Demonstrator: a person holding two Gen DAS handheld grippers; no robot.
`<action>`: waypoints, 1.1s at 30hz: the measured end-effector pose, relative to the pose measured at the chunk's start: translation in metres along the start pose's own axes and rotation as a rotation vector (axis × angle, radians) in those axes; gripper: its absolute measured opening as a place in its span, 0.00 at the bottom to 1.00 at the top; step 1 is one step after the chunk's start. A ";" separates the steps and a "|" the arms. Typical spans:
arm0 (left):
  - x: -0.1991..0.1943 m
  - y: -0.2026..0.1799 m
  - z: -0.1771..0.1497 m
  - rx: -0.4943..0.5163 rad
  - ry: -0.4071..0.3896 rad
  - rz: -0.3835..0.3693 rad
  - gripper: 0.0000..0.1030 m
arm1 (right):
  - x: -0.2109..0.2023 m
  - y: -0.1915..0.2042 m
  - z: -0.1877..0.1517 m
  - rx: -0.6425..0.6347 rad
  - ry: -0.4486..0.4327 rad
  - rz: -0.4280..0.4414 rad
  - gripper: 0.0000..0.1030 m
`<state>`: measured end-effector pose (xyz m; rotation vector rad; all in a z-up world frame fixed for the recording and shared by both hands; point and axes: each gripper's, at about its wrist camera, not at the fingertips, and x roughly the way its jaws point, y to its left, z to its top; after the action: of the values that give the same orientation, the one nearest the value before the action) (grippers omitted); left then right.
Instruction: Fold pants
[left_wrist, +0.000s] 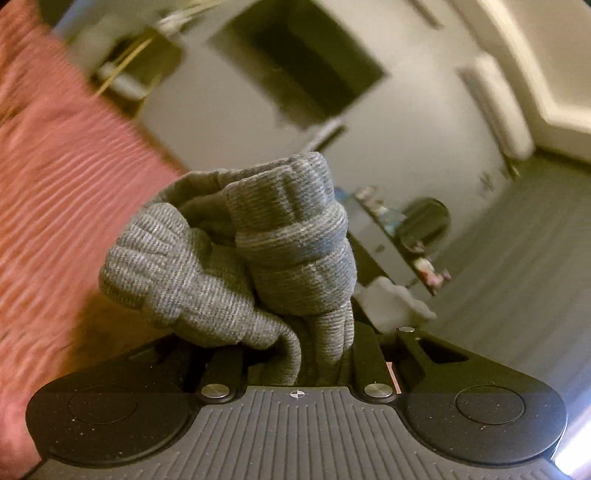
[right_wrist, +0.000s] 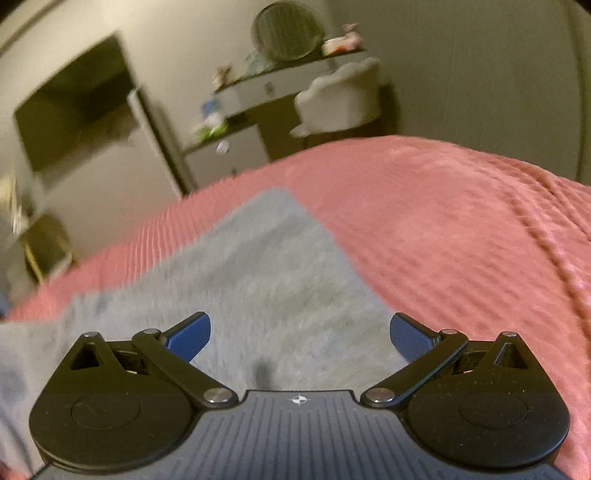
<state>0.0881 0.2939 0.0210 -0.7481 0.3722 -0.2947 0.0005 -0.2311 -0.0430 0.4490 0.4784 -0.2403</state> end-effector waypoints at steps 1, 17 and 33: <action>0.003 -0.023 0.000 0.044 0.000 -0.034 0.20 | -0.005 -0.005 0.003 0.026 -0.019 0.011 1.00; 0.141 -0.183 -0.194 0.291 0.627 -0.079 0.72 | 0.003 -0.079 0.016 0.429 0.030 0.180 1.00; 0.069 -0.102 -0.145 0.154 0.331 0.481 0.94 | 0.038 -0.019 0.005 0.203 0.234 0.292 1.00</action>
<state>0.0753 0.1088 -0.0198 -0.4376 0.8171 0.0111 0.0286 -0.2543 -0.0645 0.7435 0.6117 0.0481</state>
